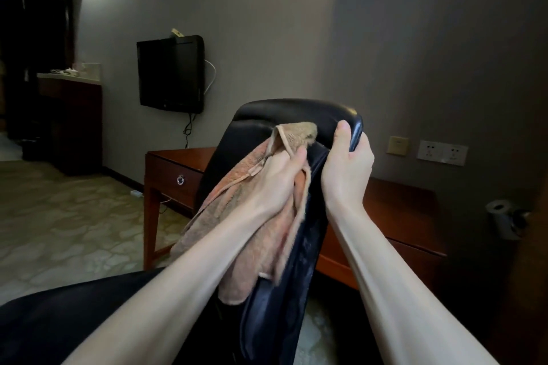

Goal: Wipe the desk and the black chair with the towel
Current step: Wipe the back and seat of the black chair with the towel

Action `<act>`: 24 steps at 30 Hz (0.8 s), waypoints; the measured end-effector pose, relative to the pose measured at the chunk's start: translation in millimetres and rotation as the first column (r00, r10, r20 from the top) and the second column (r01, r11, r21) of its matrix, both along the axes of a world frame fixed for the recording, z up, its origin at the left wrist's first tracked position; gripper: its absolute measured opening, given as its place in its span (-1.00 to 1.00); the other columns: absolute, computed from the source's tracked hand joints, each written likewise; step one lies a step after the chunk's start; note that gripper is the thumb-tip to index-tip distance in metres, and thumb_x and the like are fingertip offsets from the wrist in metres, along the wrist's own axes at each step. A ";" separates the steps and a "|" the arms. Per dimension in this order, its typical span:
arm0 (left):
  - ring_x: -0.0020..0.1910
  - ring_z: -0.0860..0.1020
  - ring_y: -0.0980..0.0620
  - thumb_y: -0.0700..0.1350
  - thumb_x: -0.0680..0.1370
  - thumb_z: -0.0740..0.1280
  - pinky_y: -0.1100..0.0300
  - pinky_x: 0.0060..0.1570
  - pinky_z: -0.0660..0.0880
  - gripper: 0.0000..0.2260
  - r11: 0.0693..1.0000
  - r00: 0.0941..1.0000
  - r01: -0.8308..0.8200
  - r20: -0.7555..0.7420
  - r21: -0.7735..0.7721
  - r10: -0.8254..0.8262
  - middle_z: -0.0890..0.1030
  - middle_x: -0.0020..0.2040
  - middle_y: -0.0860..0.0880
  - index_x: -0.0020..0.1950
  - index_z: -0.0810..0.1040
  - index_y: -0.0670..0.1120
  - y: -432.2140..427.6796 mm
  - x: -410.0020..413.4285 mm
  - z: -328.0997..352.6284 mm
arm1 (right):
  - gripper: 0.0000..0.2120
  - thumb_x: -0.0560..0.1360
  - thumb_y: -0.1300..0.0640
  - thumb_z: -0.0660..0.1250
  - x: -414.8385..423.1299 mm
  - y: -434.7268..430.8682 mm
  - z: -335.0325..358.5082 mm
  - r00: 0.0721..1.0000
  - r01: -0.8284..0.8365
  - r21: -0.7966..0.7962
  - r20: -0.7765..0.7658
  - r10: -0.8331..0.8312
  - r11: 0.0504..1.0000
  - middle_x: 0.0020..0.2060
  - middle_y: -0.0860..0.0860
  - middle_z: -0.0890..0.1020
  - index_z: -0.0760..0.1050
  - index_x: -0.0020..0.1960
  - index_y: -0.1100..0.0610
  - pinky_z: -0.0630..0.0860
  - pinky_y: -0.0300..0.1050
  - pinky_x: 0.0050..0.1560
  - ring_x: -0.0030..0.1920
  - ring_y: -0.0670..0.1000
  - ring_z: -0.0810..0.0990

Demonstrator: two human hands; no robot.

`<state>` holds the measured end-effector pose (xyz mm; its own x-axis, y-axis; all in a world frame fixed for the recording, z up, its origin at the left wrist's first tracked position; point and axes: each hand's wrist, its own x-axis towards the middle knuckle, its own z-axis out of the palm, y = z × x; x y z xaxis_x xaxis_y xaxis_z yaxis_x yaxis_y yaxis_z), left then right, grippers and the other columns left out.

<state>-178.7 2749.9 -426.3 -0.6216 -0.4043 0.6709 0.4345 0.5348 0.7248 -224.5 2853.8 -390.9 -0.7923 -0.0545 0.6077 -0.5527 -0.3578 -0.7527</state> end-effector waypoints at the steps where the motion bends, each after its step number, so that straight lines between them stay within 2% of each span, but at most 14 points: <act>1: 0.21 0.64 -0.15 0.26 0.64 0.14 -0.20 0.35 0.46 -0.40 0.999 1.000 -0.001 -0.008 -0.033 0.000 0.70 0.14 -0.19 0.16 0.62 -0.27 5.7 5.3 -5.1 | -0.69 0.70 -0.06 0.19 -3.3 -2.2 -1.4 1.000 -0.003 0.006 -0.021 0.003 1.000 0.02 -0.09 0.68 0.60 0.23 0.08 0.49 -0.21 0.11 0.06 -0.12 0.63; 4: 0.13 0.65 -0.16 0.14 0.69 0.14 -0.08 0.33 0.50 -0.45 0.998 0.998 0.067 -0.019 0.006 -0.067 0.68 0.08 -0.29 0.12 0.61 -0.35 28.1 26.2 -15.2 | -0.70 0.71 -0.03 0.19 -3.8 -0.6 -0.3 1.000 0.002 -0.007 -0.030 -0.002 1.000 -0.04 -0.11 0.67 0.60 0.21 0.12 0.46 -0.34 0.00 -0.02 -0.18 0.61; 6: 0.03 0.64 -0.17 0.07 0.70 0.17 0.02 0.25 0.52 -0.46 0.986 0.990 0.137 -0.053 0.091 -0.133 0.64 0.04 -0.41 0.08 0.58 -0.45 40.4 44.6 -14.0 | -0.69 0.71 -0.03 0.19 -4.6 -1.5 -1.5 0.999 -0.023 -0.006 -0.025 0.023 1.000 -0.04 -0.10 0.67 0.60 0.22 0.14 0.46 -0.31 0.02 -0.02 -0.16 0.61; 8: 0.08 0.68 -0.07 0.05 0.70 0.18 0.20 0.16 0.58 -0.54 0.954 0.984 0.179 -0.068 0.240 -0.167 0.71 0.05 -0.29 0.09 0.65 -0.33 40.7 63.8 -13.5 | -0.69 0.71 -0.03 0.19 -1.5 -2.4 -2.5 0.999 -0.045 -0.006 -0.020 0.045 0.999 -0.03 -0.08 0.67 0.59 0.23 0.14 0.47 -0.23 0.08 0.02 -0.11 0.62; 9: 0.10 0.70 -0.04 0.05 0.69 0.15 0.22 0.14 0.59 -0.58 0.921 0.978 0.207 -0.089 0.331 -0.188 0.73 0.08 -0.20 0.12 0.67 -0.23 34.0 72.4 -12.3 | -0.69 0.70 -0.04 0.19 -2.3 -3.9 -2.6 0.998 -0.056 -0.004 -0.022 0.056 0.998 -0.02 -0.08 0.67 0.58 0.23 0.13 0.48 -0.20 0.11 0.04 -0.10 0.62; 12: 0.28 0.64 -0.11 0.13 0.73 0.10 0.02 0.34 0.51 -0.53 0.772 0.954 0.272 -0.264 0.575 -0.140 0.68 0.26 -0.16 0.35 0.60 -0.16 -10.1 88.7 5.9 | -0.69 0.70 -0.07 0.19 -0.9 -5.4 -1.7 0.998 -0.068 -0.002 -0.010 0.068 0.998 0.02 -0.07 0.69 0.58 0.23 0.09 0.54 -0.09 0.22 0.08 -0.07 0.64; 14: 0.39 0.55 -0.14 0.19 0.72 0.09 -0.05 0.49 0.38 -0.48 0.720 0.949 0.250 -0.310 0.647 -0.050 0.59 0.40 -0.17 0.50 0.49 -0.13 -47.7 81.3 23.4 | -0.69 0.70 -0.07 0.18 -0.4 -5.3 -2.3 0.998 -0.065 -0.005 -0.012 0.065 0.998 0.04 -0.06 0.68 0.57 0.25 0.09 0.54 -0.07 0.25 0.09 -0.07 0.64; 16: 0.46 0.47 -0.16 0.18 0.74 0.07 -0.01 0.53 0.31 -0.46 0.738 0.978 0.150 -0.210 0.658 -0.012 0.50 0.48 -0.19 0.55 0.42 -0.16 -66.7 61.1 37.4 | -0.69 0.71 -0.06 0.18 1.2 -4.8 -2.1 0.998 -0.053 0.006 -0.020 0.054 0.999 0.04 -0.05 0.68 0.57 0.25 0.10 0.54 -0.07 0.25 0.09 -0.07 0.63; 18: 0.55 0.36 -0.20 0.15 0.76 0.04 0.04 0.54 0.29 -0.44 0.856 0.993 0.066 -0.117 0.513 -0.006 0.42 0.54 -0.24 0.59 0.35 -0.22 -67.1 29.3 40.1 | -0.70 0.70 -0.05 0.18 1.8 -5.3 -1.1 0.999 -0.035 0.002 -0.032 0.035 0.999 0.05 -0.04 0.68 0.57 0.25 0.10 0.53 -0.06 0.25 0.09 -0.06 0.63; 20: 0.56 0.33 -0.20 0.12 0.77 0.04 0.14 0.46 0.29 -0.44 0.915 0.997 0.068 -0.055 0.397 -0.050 0.40 0.54 -0.26 0.56 0.35 -0.29 -55.0 3.9 37.8 | -0.71 0.70 -0.04 0.19 1.3 -4.6 -2.2 0.999 -0.020 0.003 -0.029 0.020 1.000 0.05 -0.04 0.68 0.57 0.25 0.10 0.51 -0.09 0.21 0.07 -0.07 0.63; 21: 0.52 0.38 -0.19 0.12 0.76 0.06 0.21 0.41 0.30 -0.46 0.921 1.000 0.000 -0.007 0.390 0.003 0.47 0.49 -0.25 0.51 0.42 -0.29 -49.5 -9.9 40.3 | -0.71 0.71 -0.04 0.19 -0.4 -3.0 -2.7 0.999 -0.024 0.000 -0.027 0.024 1.000 0.03 -0.06 0.68 0.57 0.24 0.09 0.50 -0.13 0.16 0.05 -0.10 0.63; 22: 0.48 0.42 -0.19 0.13 0.75 0.08 0.19 0.45 0.29 -0.48 0.914 0.996 -0.085 0.036 0.398 0.077 0.52 0.43 -0.23 0.46 0.48 -0.26 -47.0 -23.7 43.0 | -0.72 0.71 -0.04 0.19 -2.5 -1.2 -3.1 0.999 -0.034 -0.007 -0.025 0.034 0.999 0.01 -0.10 0.68 0.58 0.23 0.07 0.48 -0.17 0.11 0.02 -0.15 0.62; 24: 0.46 0.45 -0.20 0.21 0.71 0.14 -0.01 0.55 0.25 -0.46 0.861 0.981 -0.187 0.048 0.473 0.187 0.57 0.39 -0.20 0.42 0.54 -0.20 -58.0 -46.8 44.5 | -0.75 0.71 -0.05 0.18 -4.1 -0.4 -3.9 0.998 -0.051 -0.014 -0.027 0.051 0.999 -0.02 -0.15 0.67 0.58 0.21 0.02 0.46 -0.27 0.06 -0.01 -0.25 0.61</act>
